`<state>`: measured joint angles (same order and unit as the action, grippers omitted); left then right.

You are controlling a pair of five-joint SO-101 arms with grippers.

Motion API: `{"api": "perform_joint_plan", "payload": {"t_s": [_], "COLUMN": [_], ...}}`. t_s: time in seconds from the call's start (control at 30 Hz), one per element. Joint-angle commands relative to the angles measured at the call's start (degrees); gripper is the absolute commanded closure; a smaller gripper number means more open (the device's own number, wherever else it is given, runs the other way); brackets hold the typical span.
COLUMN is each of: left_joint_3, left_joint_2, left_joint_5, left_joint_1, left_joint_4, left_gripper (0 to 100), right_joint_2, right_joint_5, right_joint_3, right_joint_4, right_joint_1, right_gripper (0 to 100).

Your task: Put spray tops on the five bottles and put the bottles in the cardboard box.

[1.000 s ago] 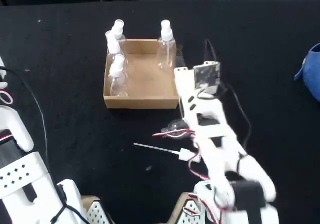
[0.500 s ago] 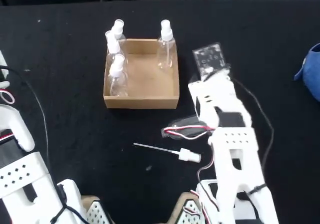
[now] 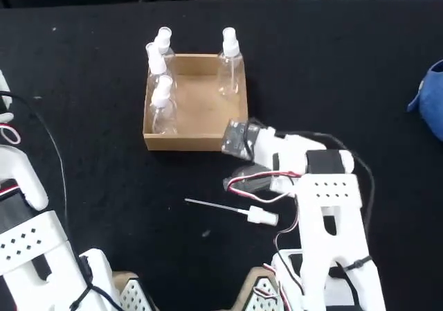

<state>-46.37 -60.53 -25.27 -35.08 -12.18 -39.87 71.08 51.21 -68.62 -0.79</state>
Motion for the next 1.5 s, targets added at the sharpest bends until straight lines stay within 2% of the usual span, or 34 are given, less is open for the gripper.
{"api": "perform_joint_plan", "payload": {"t_s": [0.0, 0.2, 0.43, 0.63, 0.87, 0.93, 1.1, 1.13, 1.27, 1.47], "left_joint_3": [0.6, 0.6, 0.6, 0.6, 0.6, 0.6, 0.7, 0.7, 0.7, 0.7], "left_joint_2": [-0.3, -0.3, -0.3, -0.3, -0.3, -0.3, -0.3, -0.3, -0.3, -0.3], "left_joint_5": [-0.4, -0.4, -0.4, -0.4, -0.4, -0.4, -0.4, -0.4, -0.4, -0.4], "left_joint_1": [0.7, 0.7, 0.7, 0.7, 0.7, 0.7, 0.7, 0.7, 0.7, 0.7], "left_joint_4": [-1.1, -1.1, -1.1, -1.1, -1.1, -1.1, -1.1, -1.1, -1.1, -1.1], "left_gripper": [85, 85, 85, 85, 85, 85, 85, 85, 85, 85], "right_joint_2": [0.3, 14.0, 21.9, 27.6, 30.2, 30.2, 30.2, 30.2, 28.8, 21.4], "right_joint_5": [4.0, 3.9, 11.3, 11.1, 7.0, 7.0, 4.4, 3.6, 3.3, 2.4], "right_joint_3": [0.0, -5.9, -9.4, -9.3, -9.0, -8.9, -7.7, -7.5, -10.3, -15.2], "right_joint_4": [1.8, 1.9, 2.5, 5.5, 8.0, 7.5, 7.2, 7.1, 3.2, -2.0], "right_joint_1": [0.6, 0.6, 0.2, 0.2, -1.4, -1.4, -0.9, -0.7, 4.9, 17.4], "right_gripper": [75.7, 71.7, 71.5, 71.6, 72.3, 76.6, 97.5, 99.2, 98.8, 98.8]}}
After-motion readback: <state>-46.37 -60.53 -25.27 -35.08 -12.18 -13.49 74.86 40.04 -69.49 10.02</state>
